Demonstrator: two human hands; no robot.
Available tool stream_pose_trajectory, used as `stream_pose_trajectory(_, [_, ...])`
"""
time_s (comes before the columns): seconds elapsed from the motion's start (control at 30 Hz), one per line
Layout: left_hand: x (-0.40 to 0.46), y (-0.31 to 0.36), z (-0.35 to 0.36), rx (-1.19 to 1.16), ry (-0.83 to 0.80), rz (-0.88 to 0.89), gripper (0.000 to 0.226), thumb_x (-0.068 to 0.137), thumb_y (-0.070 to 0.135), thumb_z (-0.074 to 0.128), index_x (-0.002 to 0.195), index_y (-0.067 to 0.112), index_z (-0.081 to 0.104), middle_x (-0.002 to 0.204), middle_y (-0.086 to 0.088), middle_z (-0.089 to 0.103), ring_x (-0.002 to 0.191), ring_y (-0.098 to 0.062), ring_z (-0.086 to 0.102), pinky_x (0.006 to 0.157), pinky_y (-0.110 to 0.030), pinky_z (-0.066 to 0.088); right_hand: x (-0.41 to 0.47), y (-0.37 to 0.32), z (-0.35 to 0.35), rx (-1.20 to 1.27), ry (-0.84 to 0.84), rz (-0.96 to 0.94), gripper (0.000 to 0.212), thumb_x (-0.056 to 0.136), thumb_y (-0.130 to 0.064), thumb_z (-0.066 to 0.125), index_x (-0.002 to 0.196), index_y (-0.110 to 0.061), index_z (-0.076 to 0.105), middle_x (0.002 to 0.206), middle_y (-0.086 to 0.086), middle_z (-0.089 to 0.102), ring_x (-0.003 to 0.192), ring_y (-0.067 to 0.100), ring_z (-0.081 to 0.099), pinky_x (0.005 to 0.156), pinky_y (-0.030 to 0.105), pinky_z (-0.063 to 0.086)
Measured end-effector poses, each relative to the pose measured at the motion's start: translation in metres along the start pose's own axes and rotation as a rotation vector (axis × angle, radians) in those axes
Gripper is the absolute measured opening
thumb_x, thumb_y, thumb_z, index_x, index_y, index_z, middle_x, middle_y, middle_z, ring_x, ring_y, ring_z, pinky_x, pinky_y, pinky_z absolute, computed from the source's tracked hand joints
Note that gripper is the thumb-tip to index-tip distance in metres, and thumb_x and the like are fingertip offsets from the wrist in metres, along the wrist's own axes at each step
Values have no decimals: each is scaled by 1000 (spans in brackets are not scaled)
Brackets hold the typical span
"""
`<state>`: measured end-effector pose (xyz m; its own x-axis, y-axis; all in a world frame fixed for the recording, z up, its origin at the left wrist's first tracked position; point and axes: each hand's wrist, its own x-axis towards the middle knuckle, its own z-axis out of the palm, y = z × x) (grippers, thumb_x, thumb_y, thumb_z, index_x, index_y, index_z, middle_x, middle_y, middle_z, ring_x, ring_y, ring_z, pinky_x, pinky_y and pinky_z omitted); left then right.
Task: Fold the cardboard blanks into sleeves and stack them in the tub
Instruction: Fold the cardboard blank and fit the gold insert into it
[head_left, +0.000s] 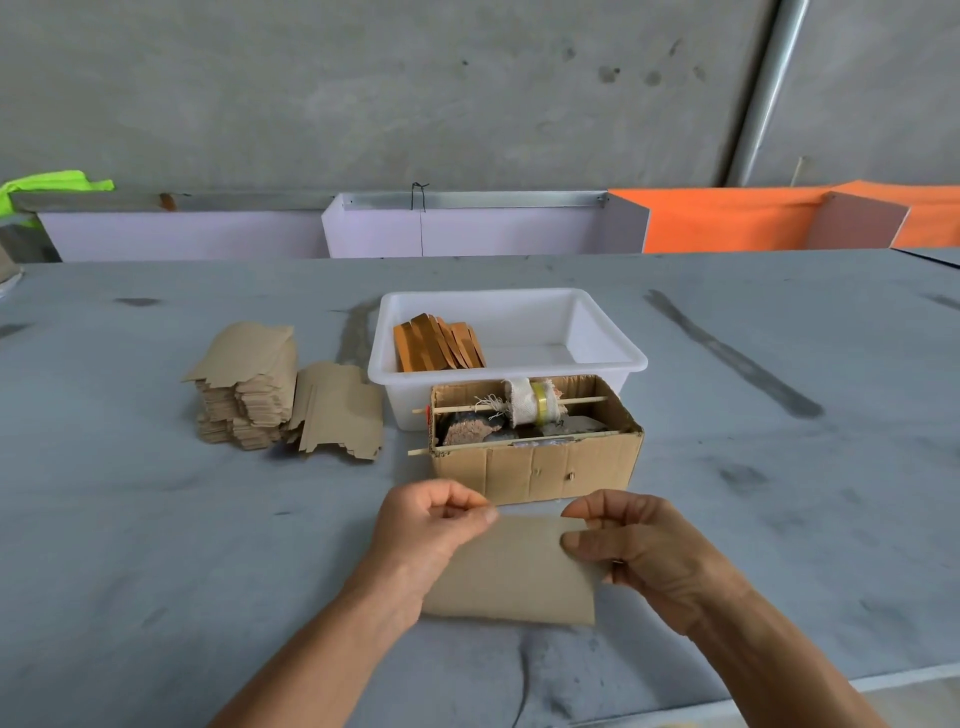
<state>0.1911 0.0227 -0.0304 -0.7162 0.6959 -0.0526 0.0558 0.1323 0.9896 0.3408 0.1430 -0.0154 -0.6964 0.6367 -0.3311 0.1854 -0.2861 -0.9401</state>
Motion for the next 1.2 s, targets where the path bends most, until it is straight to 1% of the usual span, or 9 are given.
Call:
stream_pose_trajectory(0.1, [-1, 3, 2, -49, -25, 8, 19, 74, -1, 74, 62, 12, 67, 56, 2, 58, 51, -1, 49, 50, -6, 37, -2, -1, 4, 40, -48, 35, 17, 56, -2, 76, 69, -10, 68, 72, 9, 68, 62, 17, 63, 57, 27, 48])
stream_pose_trajectory(0.27, [-2, 10, 1, -36, -96, -20, 14, 71, 1, 76, 66, 11, 68, 57, 2, 60, 52, -2, 52, 50, -7, 38, -3, -3, 11, -43, -33, -15, 17, 74, 1, 70, 65, -12, 69, 73, 9, 68, 65, 19, 59, 61, 28, 41])
stream_pose_trajectory(0.33, [-1, 15, -1, -41, -159, -38, 13, 71, -1, 76, 69, 10, 69, 56, 5, 62, 50, 2, 54, 48, -7, 38, -3, -6, 12, -82, -35, -67, 13, 76, -1, 70, 69, -12, 67, 73, 8, 65, 66, 18, 56, 60, 28, 39])
stream_pose_trajectory(0.43, [0, 18, -5, -36, -204, -1, 17, 71, -5, 74, 68, 10, 68, 56, 6, 61, 51, 2, 53, 46, -8, 37, -3, -8, 14, -57, -42, -119, 15, 75, 3, 69, 68, -9, 68, 69, 7, 65, 61, 15, 58, 56, 24, 45])
stream_pose_trajectory(0.6, [-2, 16, -9, 32, -236, 192, 25, 71, -11, 71, 62, 12, 66, 59, 6, 61, 58, -3, 54, 57, -14, 43, -3, -5, 18, 1, -47, -171, 24, 75, 7, 66, 62, -13, 70, 65, 5, 63, 60, 14, 56, 54, 23, 44])
stream_pose_trajectory(0.73, [-4, 16, -13, 261, -230, 433, 23, 75, -6, 70, 64, 13, 65, 62, 9, 61, 61, -1, 56, 62, -14, 42, -2, -5, 18, -29, -102, -190, 31, 79, 8, 58, 61, -14, 72, 62, 3, 62, 56, 10, 54, 49, 19, 43])
stream_pose_trajectory(0.87, [-6, 18, -15, 399, -201, 606, 19, 76, -7, 67, 66, 9, 64, 65, 2, 60, 62, -4, 55, 62, -13, 41, -3, -7, 21, -60, -115, -198, 21, 75, 2, 68, 63, -15, 71, 66, 4, 63, 60, 13, 57, 52, 21, 44])
stream_pose_trajectory(1.07, [-8, 19, -17, 217, -269, 461, 15, 78, -6, 67, 69, 5, 65, 65, 1, 63, 63, -5, 56, 63, -17, 44, -2, -11, 19, -91, -106, -180, 19, 74, 2, 71, 65, -15, 73, 67, 6, 65, 62, 16, 57, 62, 28, 41])
stream_pose_trajectory(1.2, [-10, 24, -14, 45, -292, 266, 8, 70, 13, 69, 69, 6, 63, 63, -1, 57, 60, -7, 49, 56, -18, 40, -6, -8, 19, -60, -105, -296, 22, 74, 6, 69, 64, -13, 74, 65, 3, 66, 59, 11, 60, 53, 21, 47])
